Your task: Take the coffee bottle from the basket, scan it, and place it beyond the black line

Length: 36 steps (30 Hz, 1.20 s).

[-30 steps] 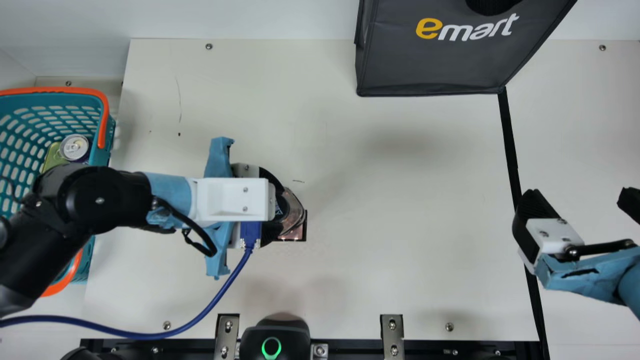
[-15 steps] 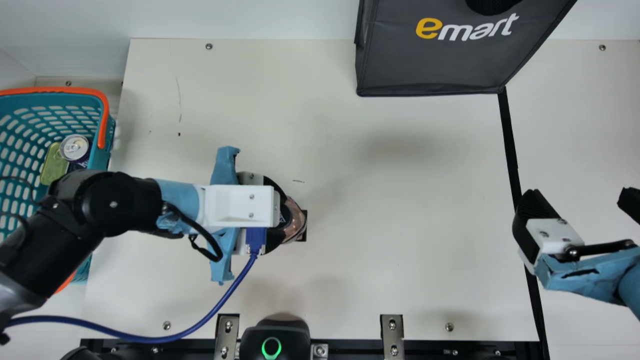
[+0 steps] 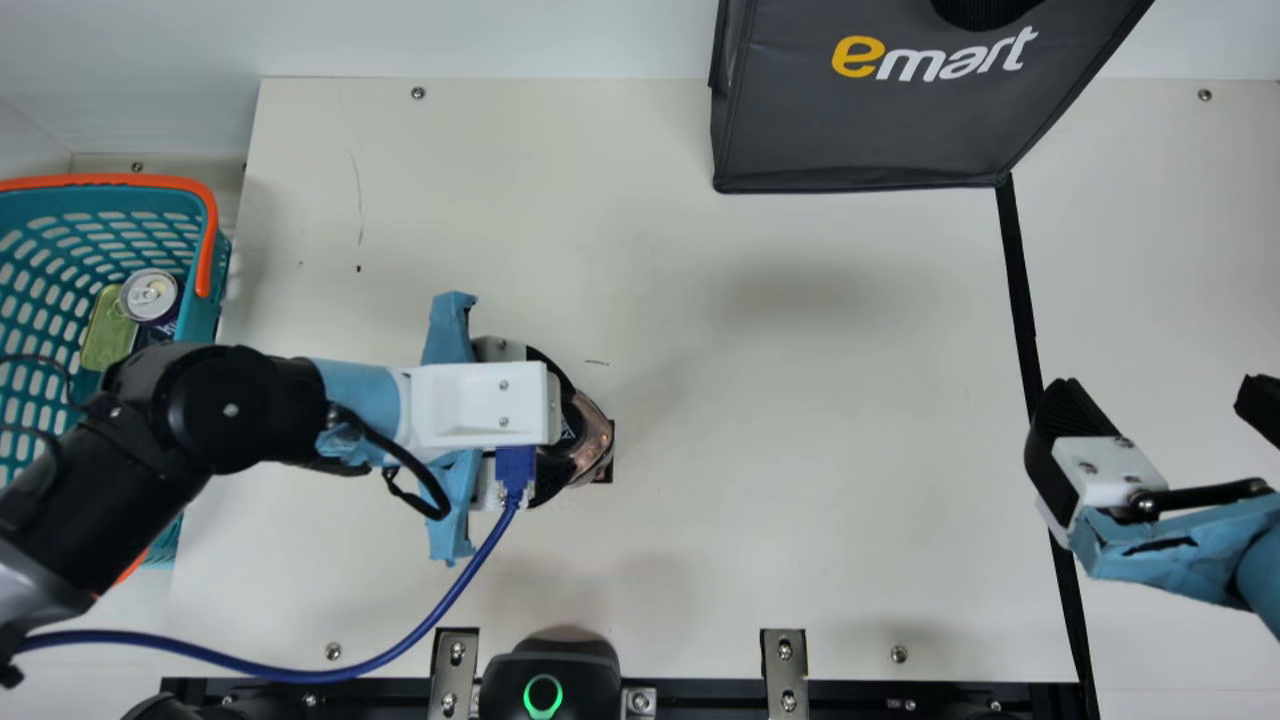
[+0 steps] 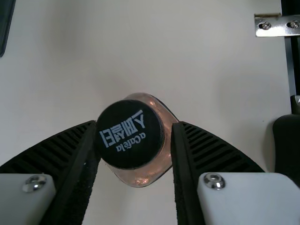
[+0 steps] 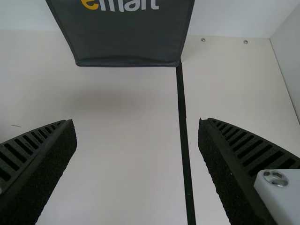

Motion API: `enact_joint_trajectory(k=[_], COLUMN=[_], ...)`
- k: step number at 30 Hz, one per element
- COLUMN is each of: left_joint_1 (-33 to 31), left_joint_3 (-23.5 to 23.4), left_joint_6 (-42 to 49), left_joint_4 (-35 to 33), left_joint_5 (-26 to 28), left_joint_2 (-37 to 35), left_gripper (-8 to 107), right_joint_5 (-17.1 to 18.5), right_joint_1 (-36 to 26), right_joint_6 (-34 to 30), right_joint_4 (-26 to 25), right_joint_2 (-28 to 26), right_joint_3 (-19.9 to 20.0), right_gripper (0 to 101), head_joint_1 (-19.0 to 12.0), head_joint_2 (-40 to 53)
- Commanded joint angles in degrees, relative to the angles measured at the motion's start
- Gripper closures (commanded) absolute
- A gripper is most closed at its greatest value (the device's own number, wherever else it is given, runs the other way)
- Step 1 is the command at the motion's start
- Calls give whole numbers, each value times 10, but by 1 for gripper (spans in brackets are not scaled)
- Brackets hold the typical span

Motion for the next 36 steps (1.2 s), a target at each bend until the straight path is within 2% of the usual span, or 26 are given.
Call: enact_joint_trajectory(k=[1,5,17,36], left_joint_1=[1,4,16,58], left_joint_3=[0,0,-2,-18], left_joint_6=[-1,-4,-15,-84], left_joint_4=[-1,0,2,17], left_joint_5=[-2,-4,-2,28], left_joint_2=[0,0,-11,-64], left_gripper=[22,9,9,9], right_joint_5=[0,0,0,0], right_joint_1=[0,0,0,0], right_joint_6=[0,0,0,0], right_joint_4=[0,0,0,0], right_joint_2=[0,0,0,0], right_joint_3=[0,0,0,0], right_gripper=[10,10,10,10], head_joint_1=[-10,-10,-10,-10], head_joint_2=[1,1,1,1])
